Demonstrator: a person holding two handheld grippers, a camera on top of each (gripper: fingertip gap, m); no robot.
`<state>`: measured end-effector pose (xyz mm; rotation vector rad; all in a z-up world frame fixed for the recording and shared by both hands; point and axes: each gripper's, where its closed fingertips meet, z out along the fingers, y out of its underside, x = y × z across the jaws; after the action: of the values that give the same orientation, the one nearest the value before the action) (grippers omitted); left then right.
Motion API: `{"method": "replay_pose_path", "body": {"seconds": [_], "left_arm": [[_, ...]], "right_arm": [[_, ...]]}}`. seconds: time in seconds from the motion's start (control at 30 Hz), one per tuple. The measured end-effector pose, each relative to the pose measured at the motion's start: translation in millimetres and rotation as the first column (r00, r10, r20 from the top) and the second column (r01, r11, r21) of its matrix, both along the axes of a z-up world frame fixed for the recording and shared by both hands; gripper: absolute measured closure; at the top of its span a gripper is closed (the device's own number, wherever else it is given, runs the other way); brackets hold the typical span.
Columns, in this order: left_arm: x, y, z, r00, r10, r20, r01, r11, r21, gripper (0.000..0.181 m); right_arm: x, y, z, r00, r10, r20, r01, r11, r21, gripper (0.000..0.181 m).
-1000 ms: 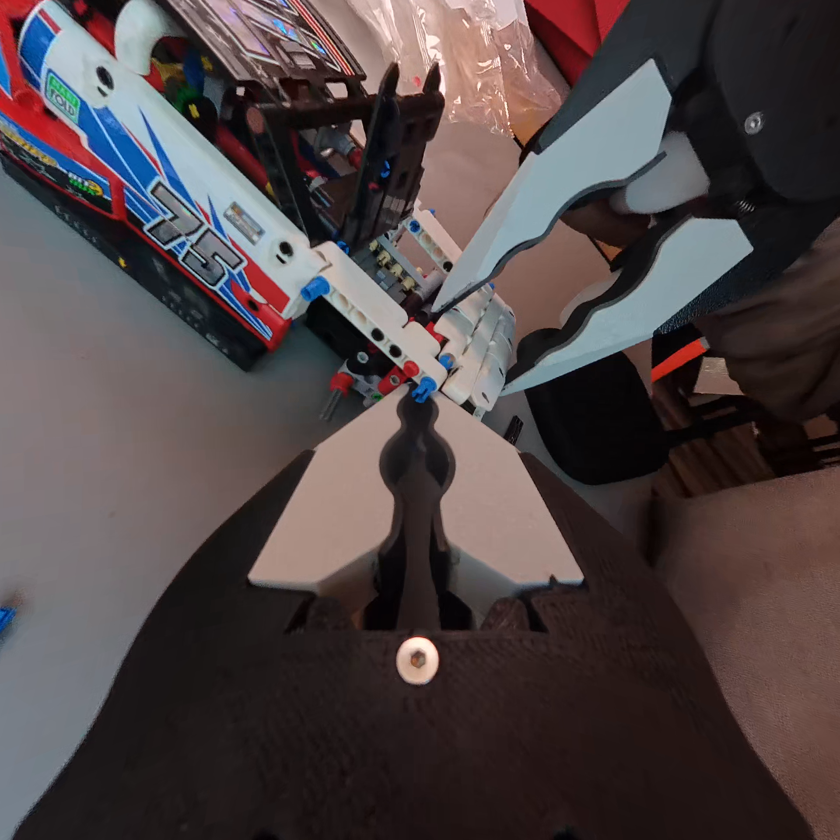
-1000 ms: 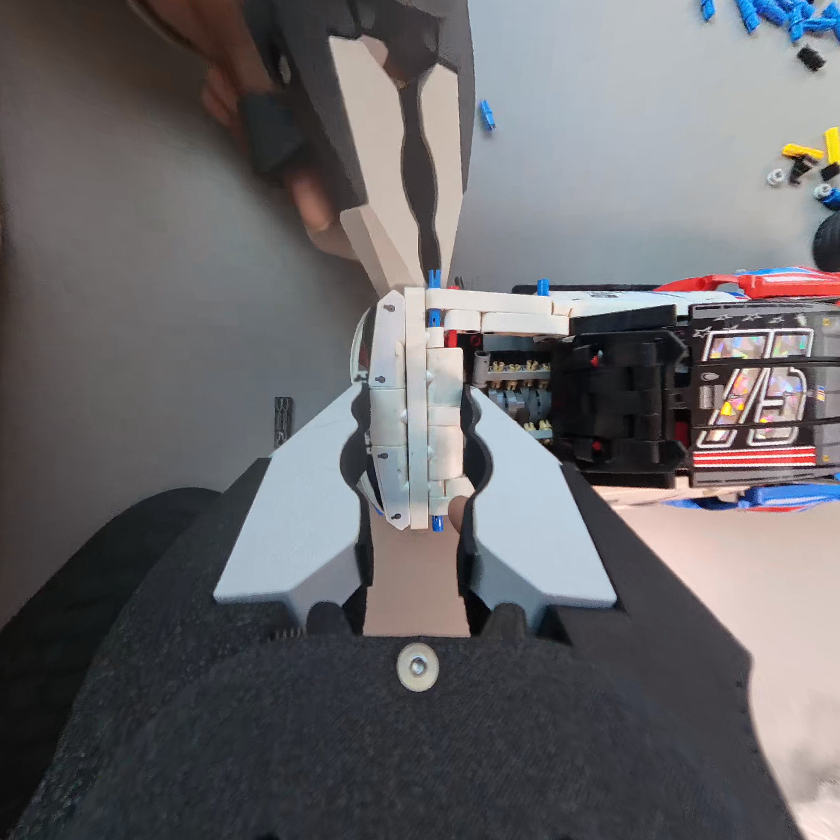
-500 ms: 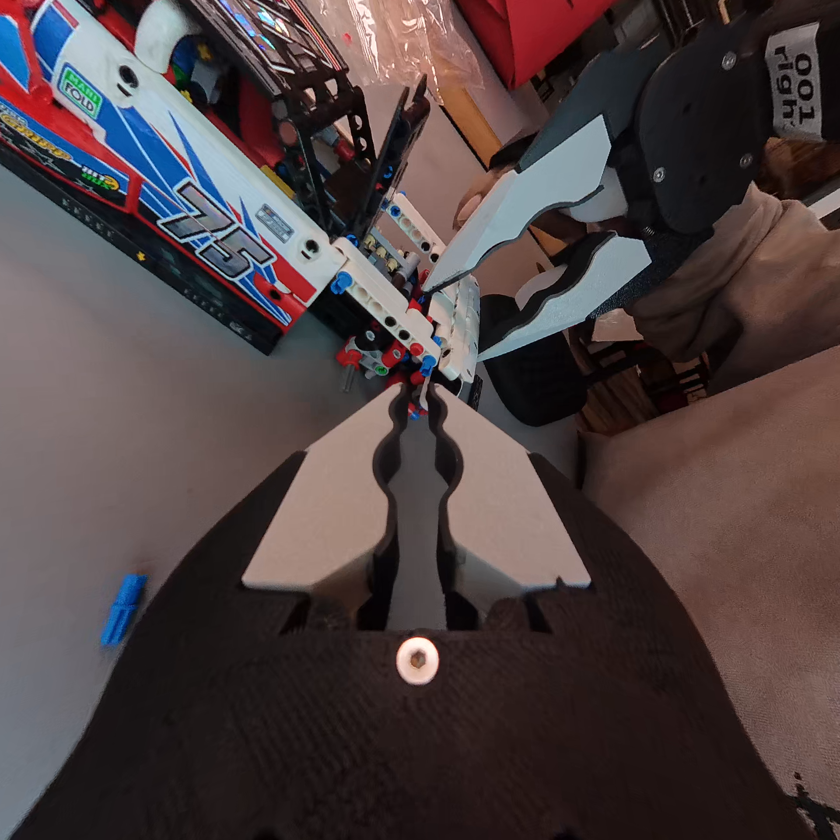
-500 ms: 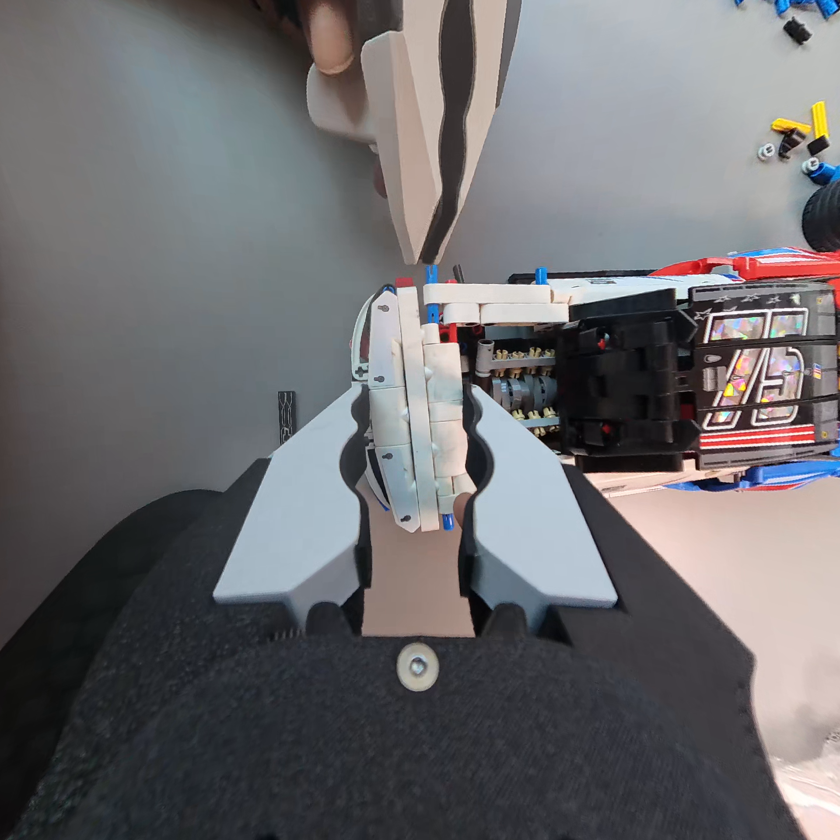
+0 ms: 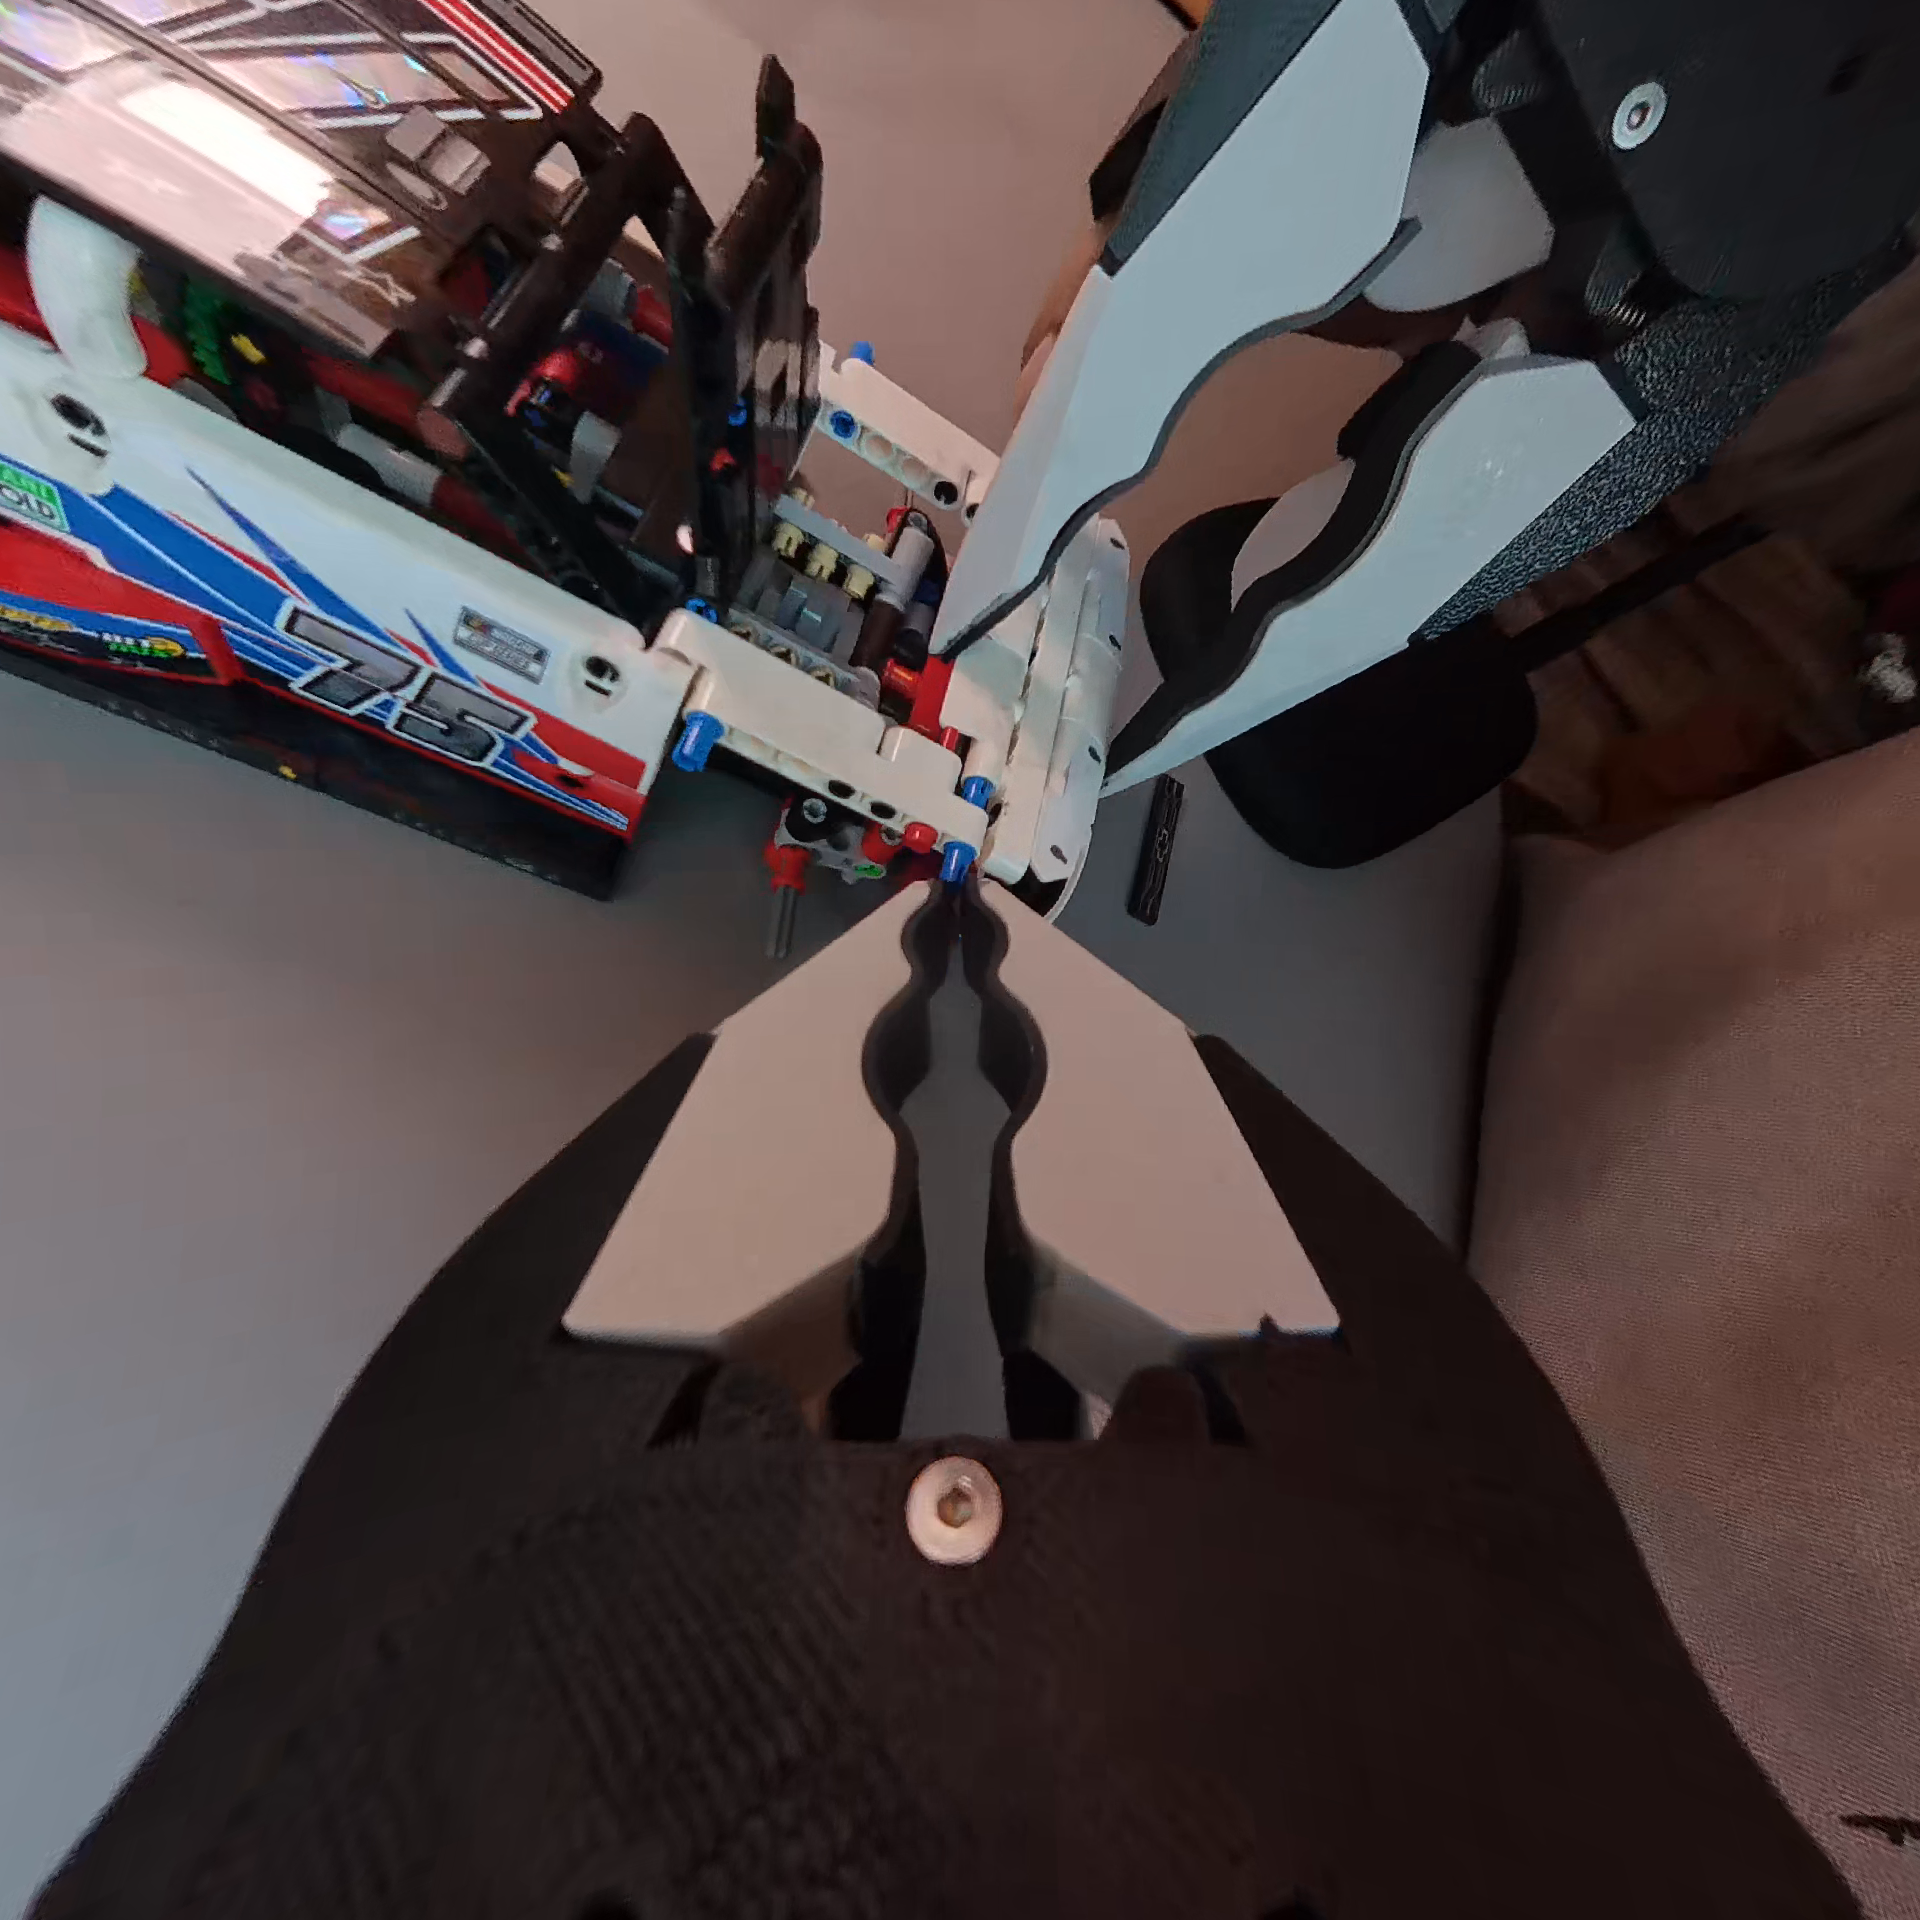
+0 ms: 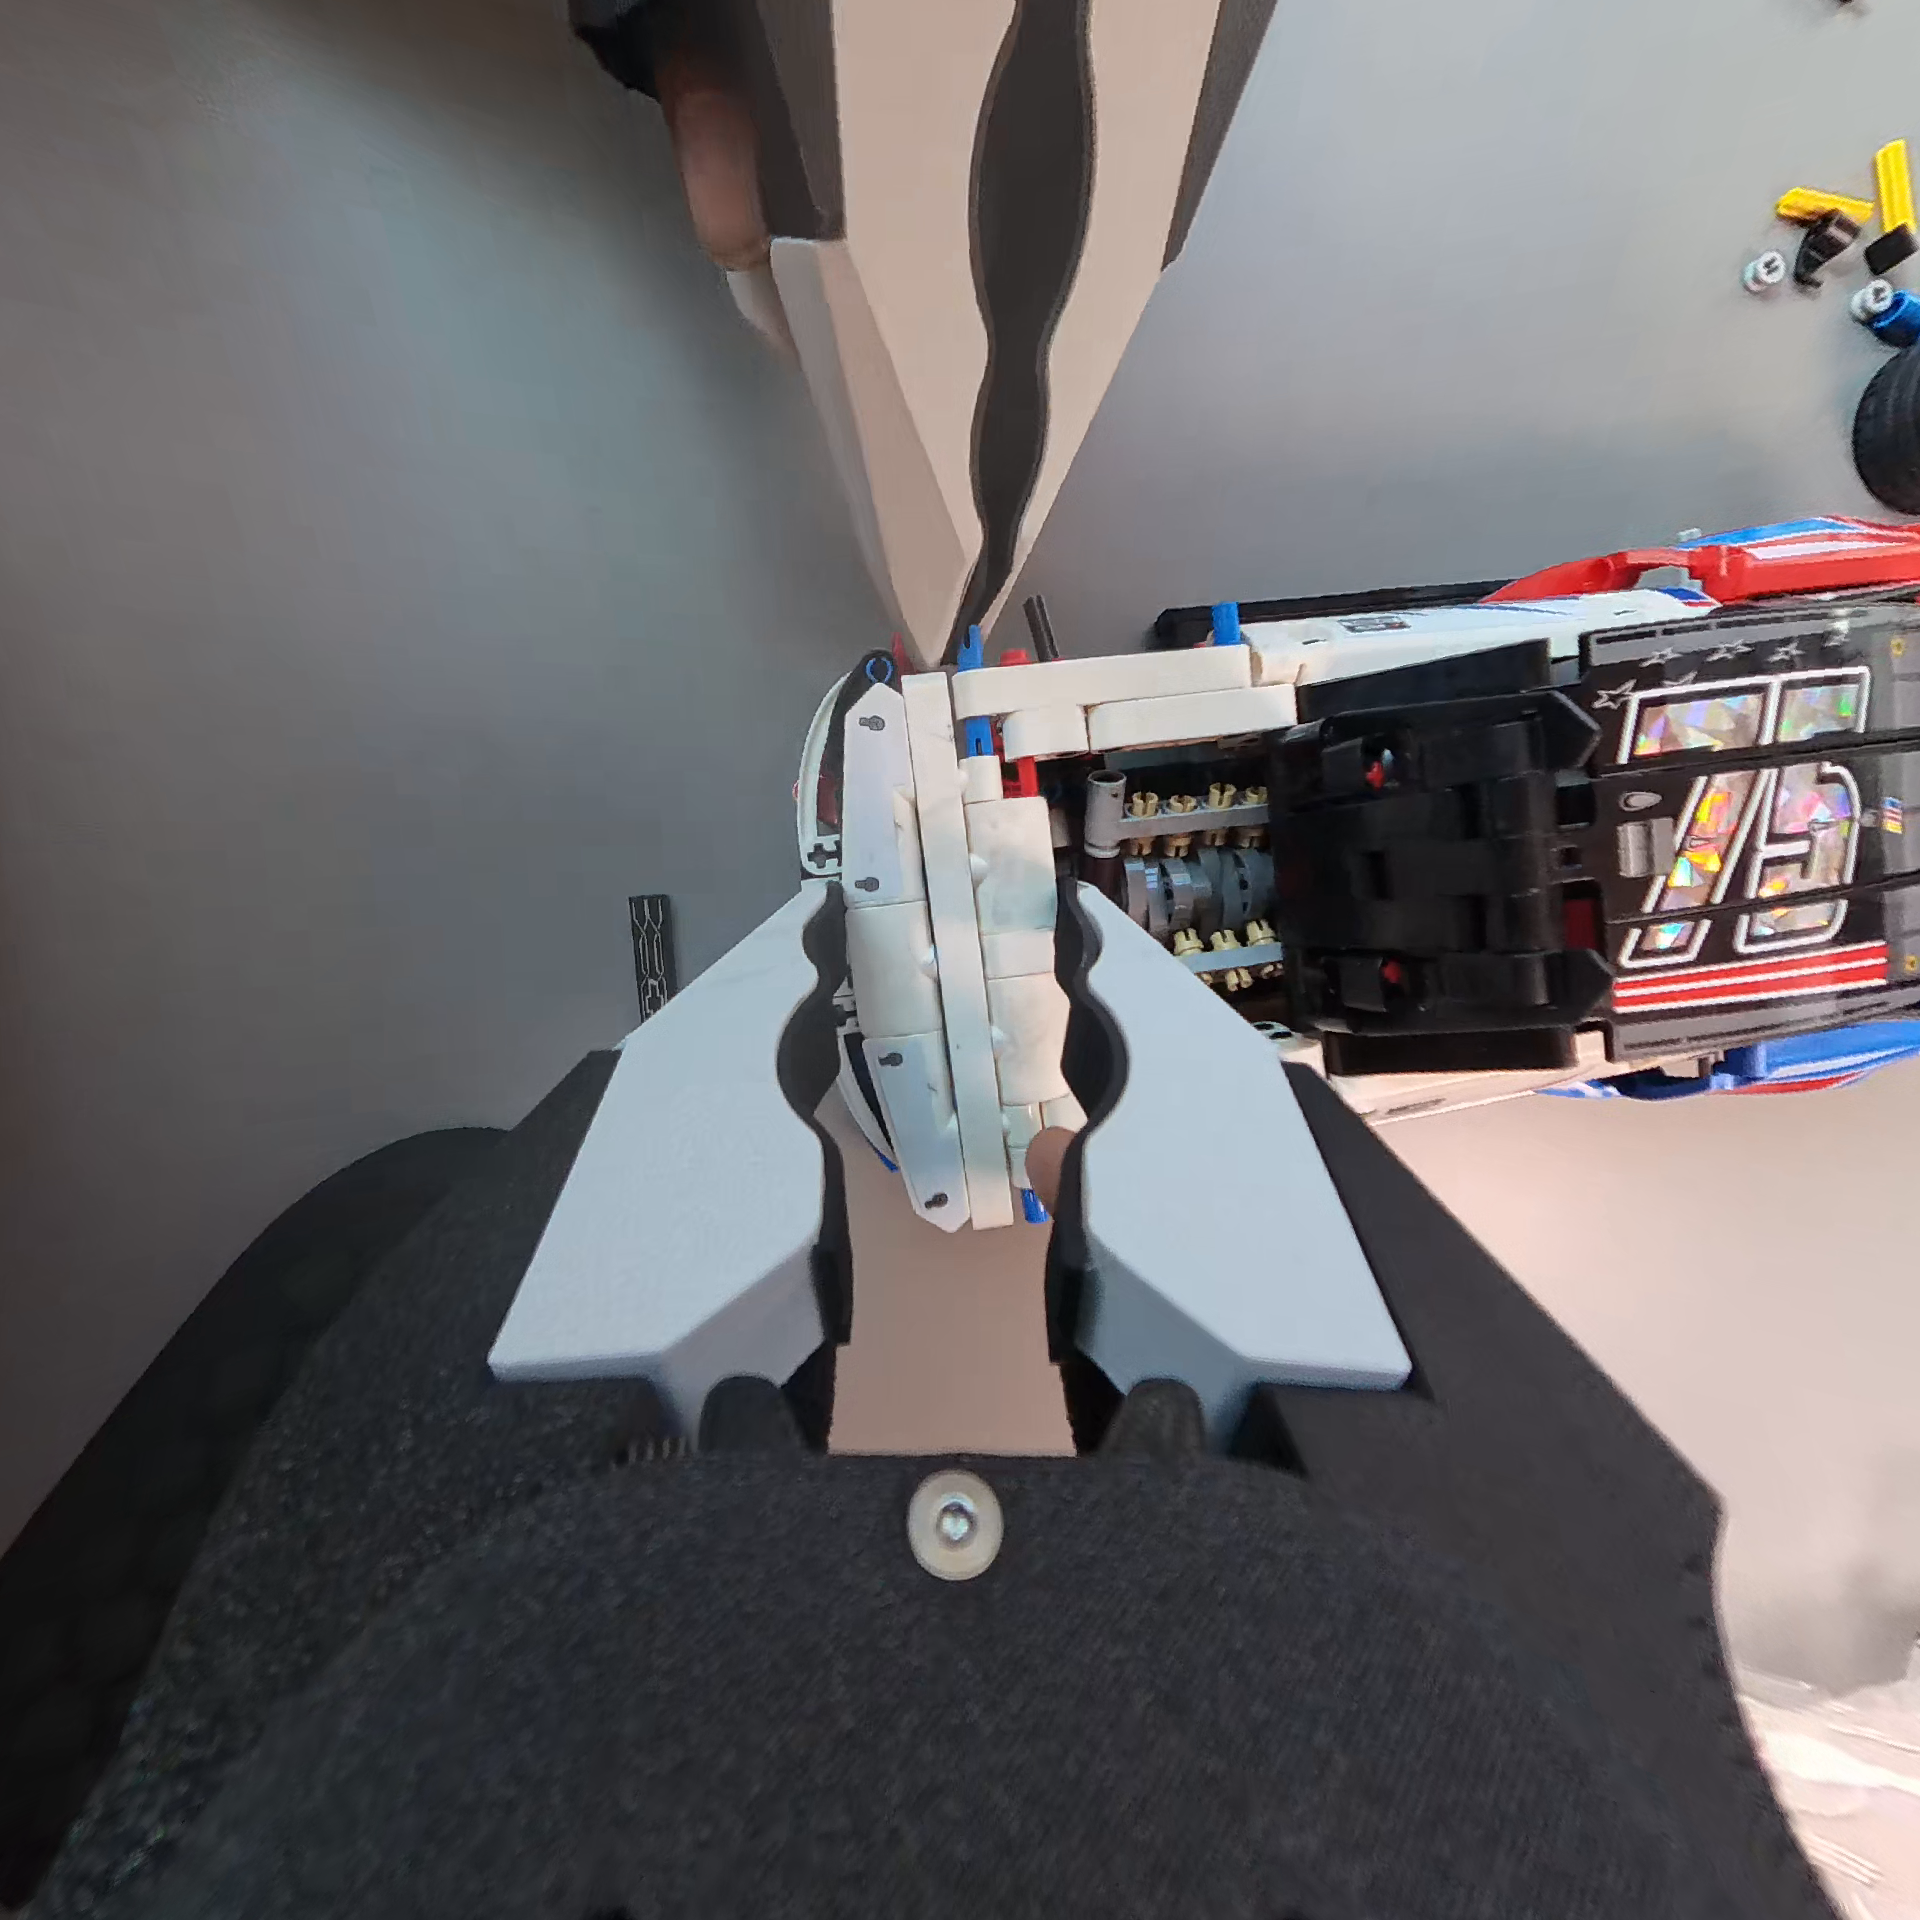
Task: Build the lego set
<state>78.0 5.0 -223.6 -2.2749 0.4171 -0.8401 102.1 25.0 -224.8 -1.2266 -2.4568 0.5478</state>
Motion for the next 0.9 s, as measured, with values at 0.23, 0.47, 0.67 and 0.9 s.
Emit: {"method": "replay_pose_path", "body": {"seconds": [0.23, 0.47, 0.67, 0.9], "left_arm": [[1.4, 2.3, -2.7, 0.981, -0.056, -0.185, 0.064, 0.997, 0.039, 0.181], [5.4, 0.3, -6.6, 0.874, -0.133, -0.467, 0.278, 0.926, 0.256, 0.181], [5.7, 1.9, -9.3, 0.856, -0.134, -0.499, 0.312, 0.904, 0.292, 0.181], [4.2, 0.7, -12.6, 0.722, -0.220, -0.655, 0.463, 0.858, 0.222, 0.181]], "right_arm": [[1.6, 0.7, -0.4, 1.000, -0.018, -0.010, 0.018, 1.000, -0.016, 0.144], [5.1, -0.1, -0.9, 1.000, -0.005, -0.001, 0.005, 0.999, -0.033, 0.144], [5.3, -0.7, -1.2, 1.000, 0.015, 0.008, -0.015, 1.000, -0.021, 0.144], [6.0, -0.7, -1.7, 0.999, 0.015, 0.034, -0.014, 0.999, -0.031, 0.144]]}}
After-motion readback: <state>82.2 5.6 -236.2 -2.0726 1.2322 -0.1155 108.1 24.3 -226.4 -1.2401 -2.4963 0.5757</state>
